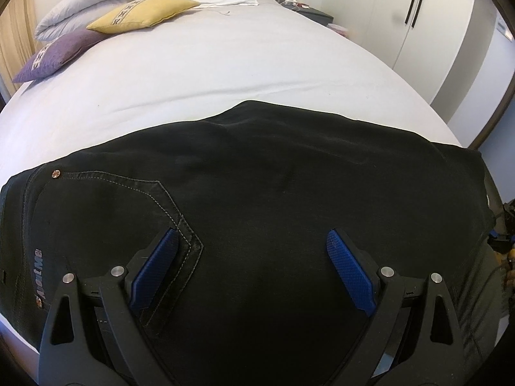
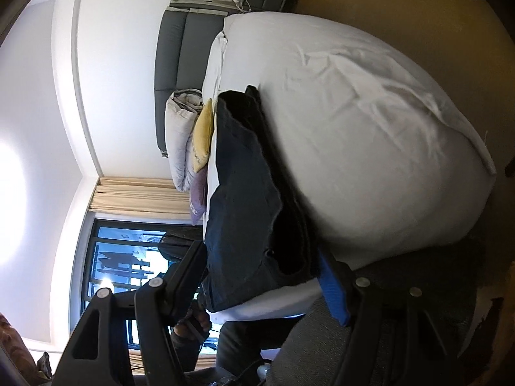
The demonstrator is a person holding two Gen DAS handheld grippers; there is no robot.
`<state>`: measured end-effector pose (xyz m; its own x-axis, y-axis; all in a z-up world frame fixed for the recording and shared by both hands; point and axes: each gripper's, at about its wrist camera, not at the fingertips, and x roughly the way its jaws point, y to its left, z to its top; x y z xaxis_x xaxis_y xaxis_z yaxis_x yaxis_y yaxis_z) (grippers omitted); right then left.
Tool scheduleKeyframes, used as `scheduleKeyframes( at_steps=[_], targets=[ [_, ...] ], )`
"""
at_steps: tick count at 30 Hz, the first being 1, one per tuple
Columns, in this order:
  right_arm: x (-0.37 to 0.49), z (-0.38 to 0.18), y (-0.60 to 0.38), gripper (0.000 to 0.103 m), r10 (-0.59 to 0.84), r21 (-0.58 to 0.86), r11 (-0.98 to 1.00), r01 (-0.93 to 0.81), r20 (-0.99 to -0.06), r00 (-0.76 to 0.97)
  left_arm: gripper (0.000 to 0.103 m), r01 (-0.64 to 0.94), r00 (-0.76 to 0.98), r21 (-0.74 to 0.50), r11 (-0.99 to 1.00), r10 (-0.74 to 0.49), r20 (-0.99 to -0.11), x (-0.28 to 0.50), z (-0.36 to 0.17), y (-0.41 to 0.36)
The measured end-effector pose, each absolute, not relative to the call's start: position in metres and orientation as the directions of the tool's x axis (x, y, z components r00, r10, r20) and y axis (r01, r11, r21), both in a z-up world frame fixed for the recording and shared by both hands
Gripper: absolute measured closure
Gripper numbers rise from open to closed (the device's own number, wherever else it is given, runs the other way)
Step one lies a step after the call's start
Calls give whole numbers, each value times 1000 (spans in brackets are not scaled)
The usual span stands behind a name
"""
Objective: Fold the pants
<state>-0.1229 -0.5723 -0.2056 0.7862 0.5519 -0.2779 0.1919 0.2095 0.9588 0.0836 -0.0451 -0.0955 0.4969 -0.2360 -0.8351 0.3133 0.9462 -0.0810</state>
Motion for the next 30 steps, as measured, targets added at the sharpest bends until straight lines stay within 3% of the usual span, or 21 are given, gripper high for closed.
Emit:
scheduleKeyframes(
  at_steps=[9,15,18,19,20,23,30],
  targets=[
    [-101,-206,-563,33,547,973,170,159,-227,806,8,320,493,-83,944,-241,-836,82,-95,-51],
    [-97,-205,-553,39,456,979,96,181,-205,866,8,331,485,-96,939,-257,-836,83,-96,-56],
    [-95,-199,-542,58,419,973,107,203,-229,879,8,336,482,-101,937,-263,-836,83,-96,-57],
    [-93,-198,-538,73,409,969,117,218,-247,879,8,338,481,-104,935,-267,-835,83,-97,-58],
    [-91,-198,-537,80,397,961,134,242,-276,876,8,341,480,-106,934,-270,-835,84,-97,-58],
    [-89,-191,-534,87,343,947,166,275,-317,884,8,341,473,-129,931,-289,-832,85,-97,-57],
    [-86,-165,-520,88,225,906,242,348,-401,888,8,323,466,-176,930,-318,-826,94,-99,-54]
  ],
)
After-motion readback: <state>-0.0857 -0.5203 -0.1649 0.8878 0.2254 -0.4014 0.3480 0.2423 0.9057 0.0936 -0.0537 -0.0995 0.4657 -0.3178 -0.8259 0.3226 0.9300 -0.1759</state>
